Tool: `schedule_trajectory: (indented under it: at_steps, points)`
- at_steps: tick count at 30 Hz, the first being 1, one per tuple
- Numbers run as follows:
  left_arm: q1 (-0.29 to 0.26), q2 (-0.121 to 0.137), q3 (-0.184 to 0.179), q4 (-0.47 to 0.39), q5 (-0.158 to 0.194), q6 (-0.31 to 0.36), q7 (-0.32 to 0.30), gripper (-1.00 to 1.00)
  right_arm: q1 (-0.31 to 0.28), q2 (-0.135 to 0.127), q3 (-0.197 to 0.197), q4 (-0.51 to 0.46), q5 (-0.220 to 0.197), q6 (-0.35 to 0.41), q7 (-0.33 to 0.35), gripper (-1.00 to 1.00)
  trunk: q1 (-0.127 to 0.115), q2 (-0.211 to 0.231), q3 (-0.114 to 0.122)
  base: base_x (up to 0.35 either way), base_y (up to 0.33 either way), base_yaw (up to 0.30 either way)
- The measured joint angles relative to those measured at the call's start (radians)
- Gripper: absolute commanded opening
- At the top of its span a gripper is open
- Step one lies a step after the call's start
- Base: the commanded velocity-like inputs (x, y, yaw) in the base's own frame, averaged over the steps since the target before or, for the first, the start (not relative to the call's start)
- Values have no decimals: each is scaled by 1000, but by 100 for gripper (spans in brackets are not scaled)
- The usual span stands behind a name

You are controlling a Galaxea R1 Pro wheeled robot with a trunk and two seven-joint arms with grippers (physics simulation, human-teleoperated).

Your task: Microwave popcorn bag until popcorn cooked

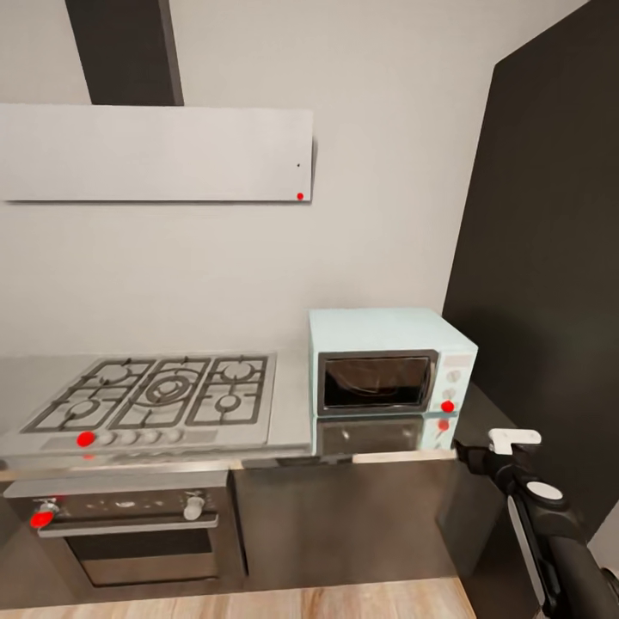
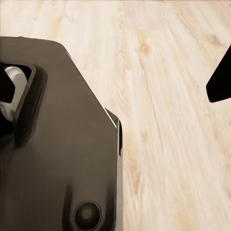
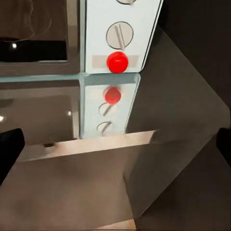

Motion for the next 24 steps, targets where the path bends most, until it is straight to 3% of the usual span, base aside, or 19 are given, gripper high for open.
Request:
schedule_trajectory:
  at_steps: [13,20,24]
  points:
    - [0,-14,1,0,0,-63,0,100,0,12,1,14,-3,2,0,100,0,0,0,247,-1,0]
    - [0,-16,1,0,0,-64,0,100,0,13,0,24,-3,3,0,100,0,0,0,256,-162,0]
    - [0,-16,1,0,0,-64,0,100,0,13,0,88,-3,-32,0,100,0,0,0,58,-47,0]
